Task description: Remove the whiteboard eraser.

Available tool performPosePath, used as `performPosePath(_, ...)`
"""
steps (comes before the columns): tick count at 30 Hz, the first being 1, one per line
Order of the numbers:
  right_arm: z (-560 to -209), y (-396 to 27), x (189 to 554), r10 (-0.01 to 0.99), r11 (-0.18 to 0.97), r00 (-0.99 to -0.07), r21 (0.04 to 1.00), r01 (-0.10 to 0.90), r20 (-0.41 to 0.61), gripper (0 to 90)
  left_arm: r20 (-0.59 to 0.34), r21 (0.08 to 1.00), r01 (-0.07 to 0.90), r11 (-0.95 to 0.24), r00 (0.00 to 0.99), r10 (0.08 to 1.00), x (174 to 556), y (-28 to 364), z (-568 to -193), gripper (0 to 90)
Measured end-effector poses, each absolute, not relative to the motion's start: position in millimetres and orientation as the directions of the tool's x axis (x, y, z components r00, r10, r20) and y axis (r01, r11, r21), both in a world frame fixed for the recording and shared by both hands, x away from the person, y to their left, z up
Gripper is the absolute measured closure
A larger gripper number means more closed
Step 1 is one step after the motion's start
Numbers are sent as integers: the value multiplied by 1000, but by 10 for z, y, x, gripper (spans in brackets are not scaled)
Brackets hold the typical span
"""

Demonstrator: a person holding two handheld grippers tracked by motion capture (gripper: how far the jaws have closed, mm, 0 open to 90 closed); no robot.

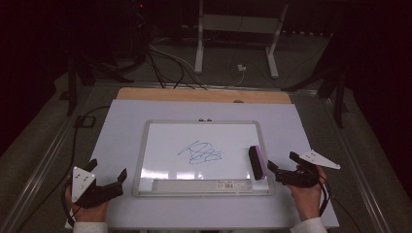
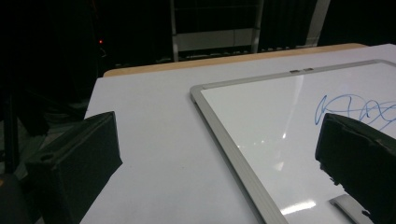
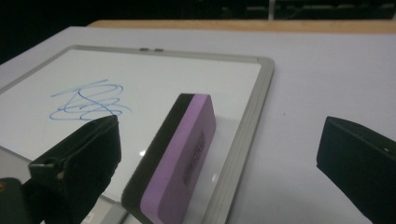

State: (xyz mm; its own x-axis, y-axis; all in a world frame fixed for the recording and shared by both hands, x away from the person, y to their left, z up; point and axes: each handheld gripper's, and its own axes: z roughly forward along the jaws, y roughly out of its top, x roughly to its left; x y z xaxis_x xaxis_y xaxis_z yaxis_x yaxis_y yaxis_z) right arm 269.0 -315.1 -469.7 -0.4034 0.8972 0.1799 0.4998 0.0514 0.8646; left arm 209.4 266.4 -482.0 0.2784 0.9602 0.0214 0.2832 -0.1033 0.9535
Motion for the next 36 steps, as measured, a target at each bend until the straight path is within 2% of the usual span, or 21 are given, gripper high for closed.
performPosePath(5,-4741,-3105,2745,895,65,-403,837,543,192,3,22,952,287,-106,279,960,2096,2665,-4824,8)
performPosePath(13,-4816,-3014,2831,886,72,-396,772,631,241,314,27,950,292,-114,287,958,2102,2647,-4832,8)
performPosePath(17,-4856,-2981,2851,876,73,-400,744,664,271,408,27,950,291,-114,288,957,2103,2645,-4832,8)
performPosePath(21,-4864,-2982,2867,867,43,-386,722,691,317,422,29,950,291,-117,291,956,2104,2638,-4832,8)
performPosePath(24,-4882,-2960,2884,847,35,-394,701,712,358,391,31,949,293,-120,290,956,2103,2633,-4833,8)
performPosePath(30,-4906,-2801,2923,837,68,-412,678,732,360,331,35,949,290,-122,289,957,2099,2630,-4829,8)
performPosePath(36,-4954,-2700,2939,840,110,-422,653,749,342,365,34,950,288,-120,287,957,2098,2637,-4829,9)
